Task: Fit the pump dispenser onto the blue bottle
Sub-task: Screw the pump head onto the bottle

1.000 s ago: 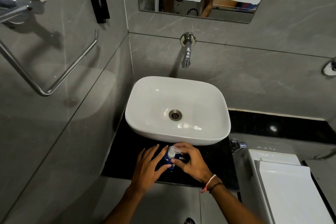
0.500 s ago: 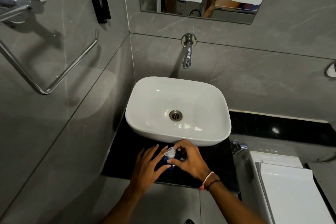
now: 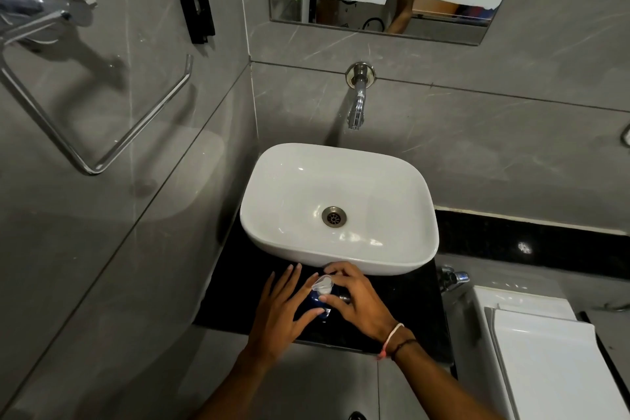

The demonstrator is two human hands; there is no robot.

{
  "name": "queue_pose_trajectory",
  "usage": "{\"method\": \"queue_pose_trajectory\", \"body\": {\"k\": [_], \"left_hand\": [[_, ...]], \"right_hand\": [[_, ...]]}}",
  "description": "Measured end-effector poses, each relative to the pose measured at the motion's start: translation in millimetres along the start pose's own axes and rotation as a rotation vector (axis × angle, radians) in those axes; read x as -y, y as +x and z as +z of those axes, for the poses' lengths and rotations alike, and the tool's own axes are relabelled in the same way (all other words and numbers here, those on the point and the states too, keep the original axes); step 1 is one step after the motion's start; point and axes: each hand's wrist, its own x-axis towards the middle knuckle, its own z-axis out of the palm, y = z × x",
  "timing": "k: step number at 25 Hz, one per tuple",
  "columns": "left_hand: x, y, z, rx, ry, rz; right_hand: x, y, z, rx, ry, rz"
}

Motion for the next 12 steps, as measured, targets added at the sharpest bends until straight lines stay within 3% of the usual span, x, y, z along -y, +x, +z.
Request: {"method": "queue_pose_trajectory", "body": {"k": [4, 8, 12], "left_hand": [[0.2, -1.5, 0.4, 0.002, -0.015, 0.001], [-2.8, -2.3, 0.1, -0.007, -0.018, -0.005], [-6.4, -1.1, 0.1, -0.028, -0.022, -0.05]], "right_hand": [[3.9, 2.1, 0.9, -0.049, -0.057, 0.015], [1.3, 1.1, -0.4, 0.004, -0.032, -0.028], [5.7, 1.8, 2.7, -0.075, -0.199, -0.047]]}}
